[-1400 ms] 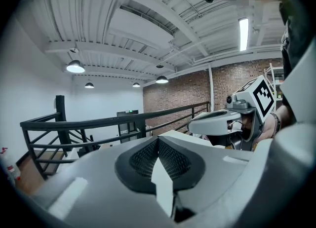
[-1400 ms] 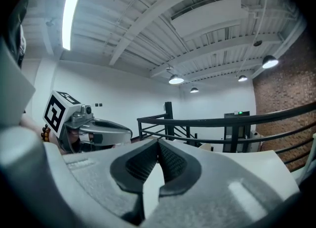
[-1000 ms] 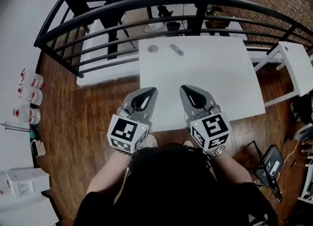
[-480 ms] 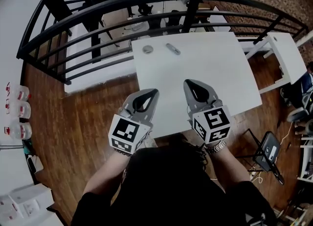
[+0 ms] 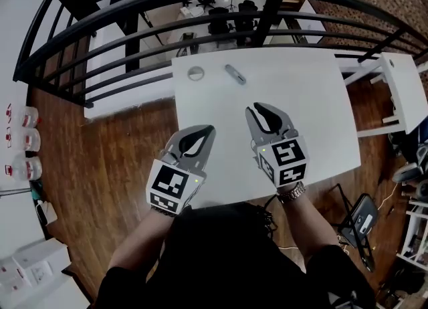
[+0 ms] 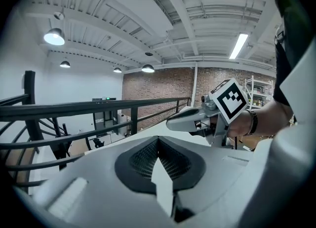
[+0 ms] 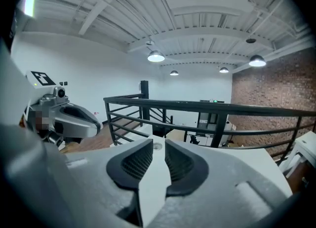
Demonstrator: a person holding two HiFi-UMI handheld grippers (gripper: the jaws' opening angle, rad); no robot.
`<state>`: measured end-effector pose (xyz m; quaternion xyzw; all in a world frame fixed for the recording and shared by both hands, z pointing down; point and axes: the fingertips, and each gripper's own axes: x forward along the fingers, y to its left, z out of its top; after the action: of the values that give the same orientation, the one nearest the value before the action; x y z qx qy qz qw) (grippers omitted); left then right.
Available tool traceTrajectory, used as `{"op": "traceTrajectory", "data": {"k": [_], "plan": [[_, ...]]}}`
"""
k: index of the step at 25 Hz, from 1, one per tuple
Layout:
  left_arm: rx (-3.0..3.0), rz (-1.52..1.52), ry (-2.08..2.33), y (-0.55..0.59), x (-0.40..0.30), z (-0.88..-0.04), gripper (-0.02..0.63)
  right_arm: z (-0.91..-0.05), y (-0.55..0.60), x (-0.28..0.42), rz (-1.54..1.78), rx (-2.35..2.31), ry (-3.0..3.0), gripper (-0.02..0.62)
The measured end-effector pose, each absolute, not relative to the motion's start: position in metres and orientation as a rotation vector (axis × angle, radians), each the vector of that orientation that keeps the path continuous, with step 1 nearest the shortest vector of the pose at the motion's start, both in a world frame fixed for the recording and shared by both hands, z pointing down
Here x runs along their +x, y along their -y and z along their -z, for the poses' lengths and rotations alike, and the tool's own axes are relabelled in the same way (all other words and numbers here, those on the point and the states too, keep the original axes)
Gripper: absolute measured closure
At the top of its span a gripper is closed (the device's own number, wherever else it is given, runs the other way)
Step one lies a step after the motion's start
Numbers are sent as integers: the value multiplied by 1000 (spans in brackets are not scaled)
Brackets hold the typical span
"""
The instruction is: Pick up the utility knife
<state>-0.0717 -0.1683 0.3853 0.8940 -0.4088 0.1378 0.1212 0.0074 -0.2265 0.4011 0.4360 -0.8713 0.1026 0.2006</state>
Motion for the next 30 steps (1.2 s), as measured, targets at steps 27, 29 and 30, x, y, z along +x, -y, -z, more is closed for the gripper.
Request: {"op": "traceTrajectory", "data": {"k": [27, 29, 30], "plan": [[2322, -573, 1192, 308, -52, -508, 589, -624, 409, -22, -343, 919, 2253, 422], [2320, -575, 1188, 308, -52, -509, 589, -626, 412, -24, -341, 917, 2240, 422], [2320, -576, 1186, 308, -52, -509, 589, -627, 413, -24, -338, 917, 2233, 422]]}}
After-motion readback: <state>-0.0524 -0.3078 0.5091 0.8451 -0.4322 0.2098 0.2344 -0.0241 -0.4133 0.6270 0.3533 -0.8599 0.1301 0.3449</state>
